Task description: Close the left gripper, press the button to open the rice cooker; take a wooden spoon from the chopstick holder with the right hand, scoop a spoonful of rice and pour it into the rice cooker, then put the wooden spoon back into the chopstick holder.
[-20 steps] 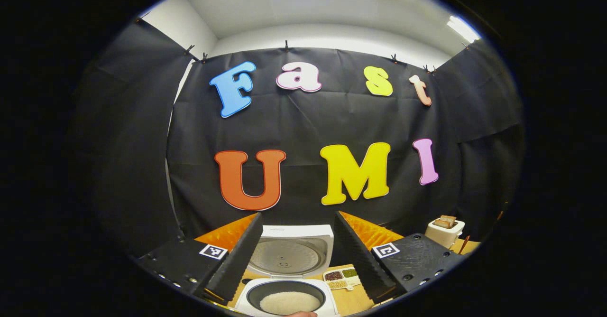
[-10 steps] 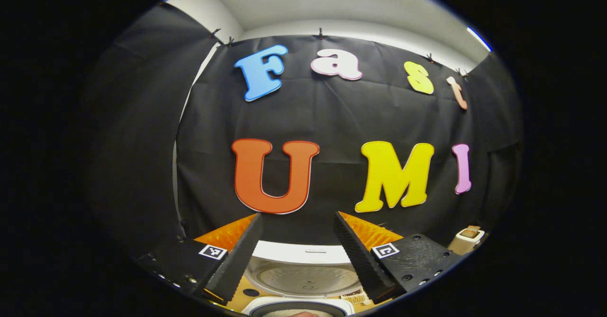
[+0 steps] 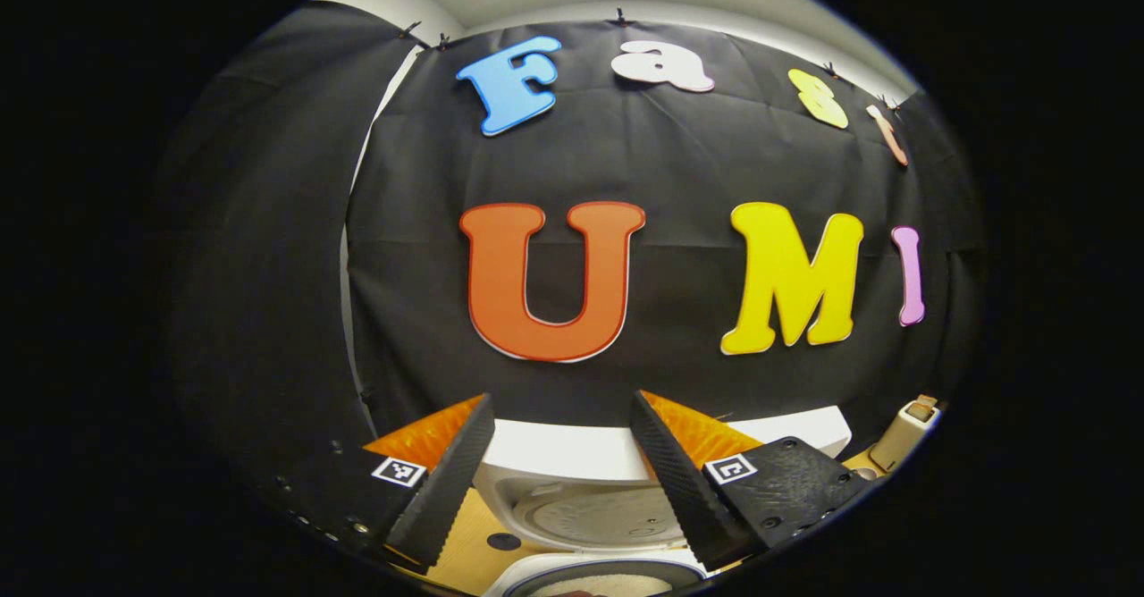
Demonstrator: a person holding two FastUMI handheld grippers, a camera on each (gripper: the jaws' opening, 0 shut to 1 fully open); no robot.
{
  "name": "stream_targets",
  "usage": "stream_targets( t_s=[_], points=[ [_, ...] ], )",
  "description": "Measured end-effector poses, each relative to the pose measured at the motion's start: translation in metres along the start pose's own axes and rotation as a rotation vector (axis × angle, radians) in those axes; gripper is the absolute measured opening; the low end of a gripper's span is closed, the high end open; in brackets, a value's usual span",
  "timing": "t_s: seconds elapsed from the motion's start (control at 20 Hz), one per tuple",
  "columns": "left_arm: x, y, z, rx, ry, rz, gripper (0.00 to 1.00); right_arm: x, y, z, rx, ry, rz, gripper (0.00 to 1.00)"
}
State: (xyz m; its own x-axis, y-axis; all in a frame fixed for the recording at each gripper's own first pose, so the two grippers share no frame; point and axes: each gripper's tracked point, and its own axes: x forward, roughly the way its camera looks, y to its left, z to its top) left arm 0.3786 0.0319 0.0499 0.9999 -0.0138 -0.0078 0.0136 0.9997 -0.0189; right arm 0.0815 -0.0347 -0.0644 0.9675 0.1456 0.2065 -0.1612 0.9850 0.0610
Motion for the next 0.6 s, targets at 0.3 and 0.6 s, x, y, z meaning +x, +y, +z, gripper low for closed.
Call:
stream_targets(
  t_s=[0.3,0.6],
  points=[
    [-0.017,-0.020,-0.010,0.065,0.061,-0.016,0.99,-0.009,0.001,-0.004,-0.020,0.029,0.001,1.00],
    [-0.021,-0.017,-0.003,0.073,0.067,0.012,0.92,-0.026,0.008,0.001,-0.055,0.029,0.017,0.93]
  ],
)
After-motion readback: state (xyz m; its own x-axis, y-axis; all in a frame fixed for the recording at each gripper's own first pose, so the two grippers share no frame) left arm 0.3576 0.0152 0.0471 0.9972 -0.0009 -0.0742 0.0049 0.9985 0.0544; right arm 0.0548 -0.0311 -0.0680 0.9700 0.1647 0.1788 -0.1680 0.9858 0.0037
